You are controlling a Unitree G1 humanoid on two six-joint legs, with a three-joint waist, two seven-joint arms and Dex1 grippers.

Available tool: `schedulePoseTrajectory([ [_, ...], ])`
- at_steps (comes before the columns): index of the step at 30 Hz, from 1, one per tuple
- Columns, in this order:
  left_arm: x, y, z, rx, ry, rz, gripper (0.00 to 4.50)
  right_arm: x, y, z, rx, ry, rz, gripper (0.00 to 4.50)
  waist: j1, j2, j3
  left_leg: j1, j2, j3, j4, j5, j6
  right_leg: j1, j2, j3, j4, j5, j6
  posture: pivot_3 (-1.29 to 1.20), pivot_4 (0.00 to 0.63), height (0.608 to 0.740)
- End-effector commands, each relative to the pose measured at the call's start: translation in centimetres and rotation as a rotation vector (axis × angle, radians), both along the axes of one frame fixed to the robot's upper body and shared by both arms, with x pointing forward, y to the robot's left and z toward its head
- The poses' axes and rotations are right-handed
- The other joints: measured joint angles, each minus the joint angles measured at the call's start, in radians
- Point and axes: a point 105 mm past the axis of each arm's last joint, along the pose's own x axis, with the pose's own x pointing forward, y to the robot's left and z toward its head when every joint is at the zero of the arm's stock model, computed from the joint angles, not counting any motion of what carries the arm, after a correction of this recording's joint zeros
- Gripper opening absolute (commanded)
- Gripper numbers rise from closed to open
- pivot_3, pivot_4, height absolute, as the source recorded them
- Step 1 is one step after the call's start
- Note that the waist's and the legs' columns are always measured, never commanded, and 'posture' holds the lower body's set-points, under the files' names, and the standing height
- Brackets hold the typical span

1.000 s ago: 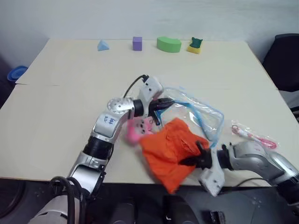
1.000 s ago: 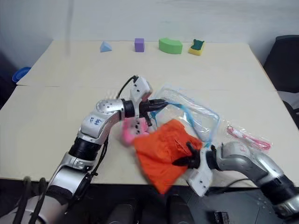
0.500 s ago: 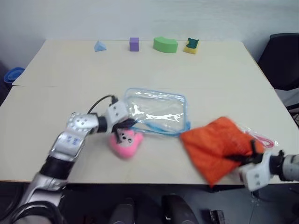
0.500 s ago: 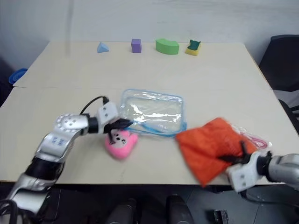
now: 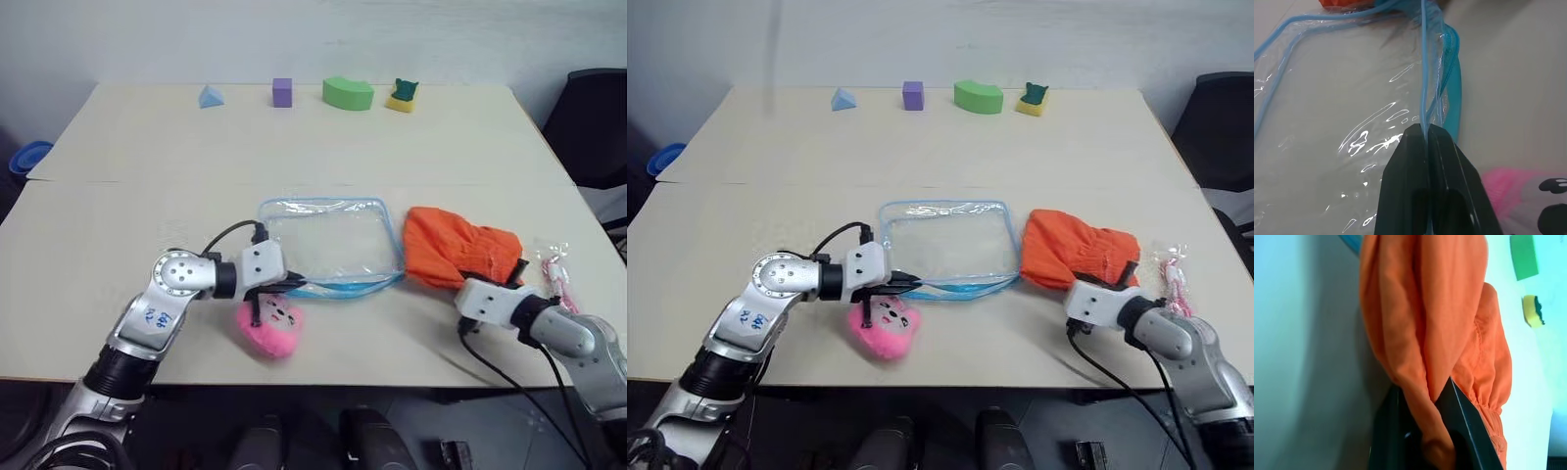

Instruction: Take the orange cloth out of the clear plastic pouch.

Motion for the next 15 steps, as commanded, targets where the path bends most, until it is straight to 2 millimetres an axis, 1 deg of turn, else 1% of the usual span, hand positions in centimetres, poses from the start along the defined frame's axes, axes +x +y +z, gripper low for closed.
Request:
schedulePoseTrajectory([
  [1, -0.1, -0.1, 0.9, -0.039, 0.011, -0.009, 0.69, -0.1, 0.0, 0.3, 0.037, 0.056, -0.024, 1.20, 0.000, 0.000, 0.000, 0.000, 0.000, 0.000, 0.000, 0.000, 0.000, 0.000, 0.000, 0.000, 0.000, 0.000, 0.000, 0.00, 0.150, 0.740],
  [2, -0.3, 0.0, 1.1, -0.051, 0.025, -0.015, 0.92, -0.2, -0.1, 0.3, 0.045, 0.071, -0.028, 1.46, 0.000, 0.000, 0.000, 0.000, 0.000, 0.000, 0.000, 0.000, 0.000, 0.000, 0.000, 0.000, 0.000, 0.000, 0.000, 0.00, 0.150, 0.740],
  [4, -0.8, 0.4, 1.4, -0.070, 0.046, -0.020, 1.52, -0.6, -0.3, 0.5, 0.066, 0.100, -0.036, 2.10, 0.002, 0.000, 0.000, 0.000, 0.000, 0.000, 0.000, 0.000, 0.000, 0.000, 0.000, 0.000, 0.000, 0.000, 0.000, 0.00, 0.150, 0.740],
  [5, -1.1, 0.8, 1.6, -0.079, 0.060, -0.023, 1.82, -0.9, -0.6, 0.8, 0.104, 0.118, -0.052, 2.46, 0.002, 0.000, 0.000, 0.000, 0.000, -0.001, 0.000, 0.000, 0.000, 0.000, 0.000, 0.000, 0.000, 0.000, 0.000, 0.00, 0.150, 0.740],
  [8, -1.8, 2.1, 2.5, -0.118, 0.083, -0.005, 2.77, -1.8, -1.4, 2.6, 0.286, 0.171, -0.114, 3.49, 0.001, 0.000, 0.000, 0.000, 0.000, -0.001, -0.001, 0.000, 0.000, 0.000, 0.000, 0.000, -0.001, 0.000, 0.000, 0.00, 0.150, 0.740],
  [10, -2.1, 3.4, 3.9, -0.189, 0.130, 0.027, 3.39, -2.7, -2.3, 4.0, 0.421, 0.234, -0.156, 4.16, 0.001, 0.000, 0.000, 0.000, 0.000, -0.001, -0.001, 0.000, 0.000, 0.000, -0.001, 0.000, -0.001, 0.000, 0.000, 0.00, 0.150, 0.740],
  [11, -2.3, 4.3, 4.9, -0.234, 0.163, 0.044, 3.68, -3.4, -3.0, 4.8, 0.476, 0.274, -0.167, 4.48, 0.001, 0.000, 0.000, 0.000, 0.000, -0.001, 0.000, 0.000, 0.000, 0.000, -0.001, 0.000, 0.000, 0.000, 0.000, 0.00, 0.150, 0.740],
  [13, -3.0, 6.0, 6.4, -0.286, 0.217, 0.064, 4.24, -4.8, -4.5, 6.1, 0.562, 0.336, -0.181, 4.50, 0.001, 0.000, 0.000, 0.000, 0.000, -0.002, 0.000, -0.001, 0.002, 0.001, -0.001, -0.001, 0.000, 0.000, 0.000, 0.00, 0.150, 0.740],
  [14, -3.3, 6.8, 6.8, -0.290, 0.237, 0.075, 4.24, -5.5, -5.2, 6.7, 0.603, 0.363, -0.195, 4.50, 0.001, 0.000, 0.000, -0.001, 0.001, -0.002, 0.000, -0.003, 0.005, 0.000, -0.001, -0.001, -0.001, 0.000, 0.000, 0.00, 0.150, 0.740],
  [15, -3.4, 8.9, 7.0, -0.270, 0.239, 0.124, 4.24, -6.5, -7.1, 7.4, 0.643, 0.387, -0.239, 4.50, 0.001, 0.000, 0.000, 0.000, 0.001, -0.002, -0.001, -0.003, 0.005, 0.001, -0.001, -0.002, -0.001, 0.000, 0.000, 0.00, 0.150, 0.740],
])
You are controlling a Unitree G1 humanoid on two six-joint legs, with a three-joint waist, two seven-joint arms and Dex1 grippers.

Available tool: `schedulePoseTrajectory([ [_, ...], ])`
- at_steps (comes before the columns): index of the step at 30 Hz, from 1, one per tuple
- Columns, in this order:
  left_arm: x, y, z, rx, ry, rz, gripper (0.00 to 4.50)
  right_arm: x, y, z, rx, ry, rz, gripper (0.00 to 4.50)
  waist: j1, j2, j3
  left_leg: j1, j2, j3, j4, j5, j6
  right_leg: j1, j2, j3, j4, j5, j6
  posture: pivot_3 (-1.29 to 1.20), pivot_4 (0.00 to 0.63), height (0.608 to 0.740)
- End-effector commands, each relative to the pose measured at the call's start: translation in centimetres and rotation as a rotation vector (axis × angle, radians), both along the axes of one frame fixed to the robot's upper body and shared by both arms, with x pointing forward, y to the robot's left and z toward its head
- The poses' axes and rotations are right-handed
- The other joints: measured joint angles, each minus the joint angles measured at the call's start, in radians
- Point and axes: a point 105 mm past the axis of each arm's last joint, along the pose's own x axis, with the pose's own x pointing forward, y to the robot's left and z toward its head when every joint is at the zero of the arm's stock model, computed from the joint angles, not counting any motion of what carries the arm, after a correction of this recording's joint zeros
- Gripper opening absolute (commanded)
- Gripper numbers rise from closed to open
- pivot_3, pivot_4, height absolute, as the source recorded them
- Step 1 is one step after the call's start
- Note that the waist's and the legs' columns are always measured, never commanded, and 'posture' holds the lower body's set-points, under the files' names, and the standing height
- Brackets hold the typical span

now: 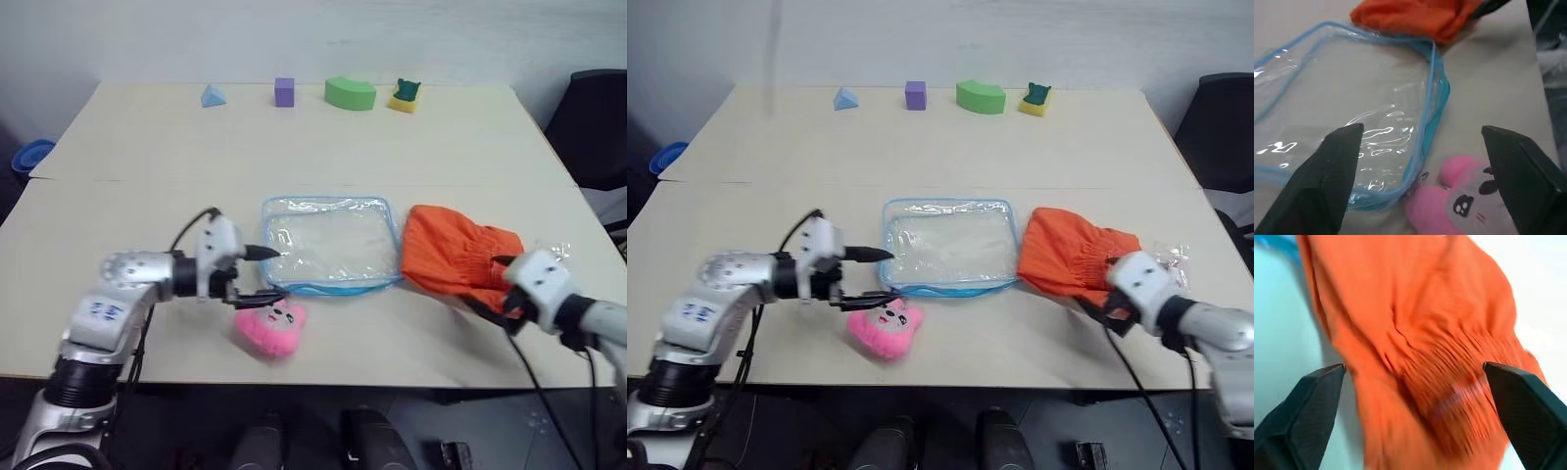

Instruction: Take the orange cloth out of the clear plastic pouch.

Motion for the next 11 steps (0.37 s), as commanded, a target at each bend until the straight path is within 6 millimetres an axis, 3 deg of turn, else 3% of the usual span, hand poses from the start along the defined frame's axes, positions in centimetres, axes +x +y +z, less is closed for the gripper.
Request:
schedulePoseTrajectory([
  [1, -1.0, 5.1, 2.2, 0.011, 0.017, 0.091, 4.24, -3.1, -4.0, 3.6, 0.143, 0.055, -0.072, 4.50, 0.000, 0.000, 0.000, 0.000, 0.000, 0.000, 0.000, 0.000, 0.000, 0.000, 0.000, 0.000, -0.001, 0.000, 0.000, 0.00, 0.150, 0.740],
  [3, -1.3, 8.8, 2.4, 0.051, 0.045, 0.175, 4.24, -4.9, -6.2, 4.6, 0.215, 0.097, -0.119, 4.50, -0.001, 0.000, 0.000, 0.002, 0.000, 0.000, -0.003, 0.000, 0.001, 0.001, 0.000, 0.000, -0.002, 0.000, 0.000, 0.00, 0.150, 0.740],
  [5, -1.7, 10.4, 2.4, 0.061, 0.069, 0.198, 4.24, -5.9, -6.7, 5.0, 0.259, 0.125, -0.121, 4.50, -0.002, 0.000, 0.000, 0.003, 0.000, 0.001, -0.006, -0.001, 0.002, 0.001, 0.000, 0.000, -0.004, 0.000, 0.000, 0.00, 0.150, 0.740],
  [8, -1.5, 12.3, 2.3, 0.074, 0.067, 0.242, 4.24, -6.6, -7.2, 4.9, 0.262, 0.157, -0.123, 4.50, -0.003, 0.000, 0.000, 0.006, 0.000, 0.001, -0.010, -0.001, 0.003, 0.005, -0.002, 0.000, -0.006, 0.000, -0.001, 0.00, 0.150, 0.740],
  [11, -0.7, 12.6, 2.3, 0.060, 0.035, 0.261, 4.24, -6.1, -6.9, 4.8, 0.265, 0.144, -0.116, 4.50, -0.004, 0.000, 0.000, 0.014, 0.000, 0.001, -0.016, -0.001, 0.003, 0.012, -0.003, 0.000, -0.009, -0.001, -0.001, 0.00, 0.150, 0.740],
])
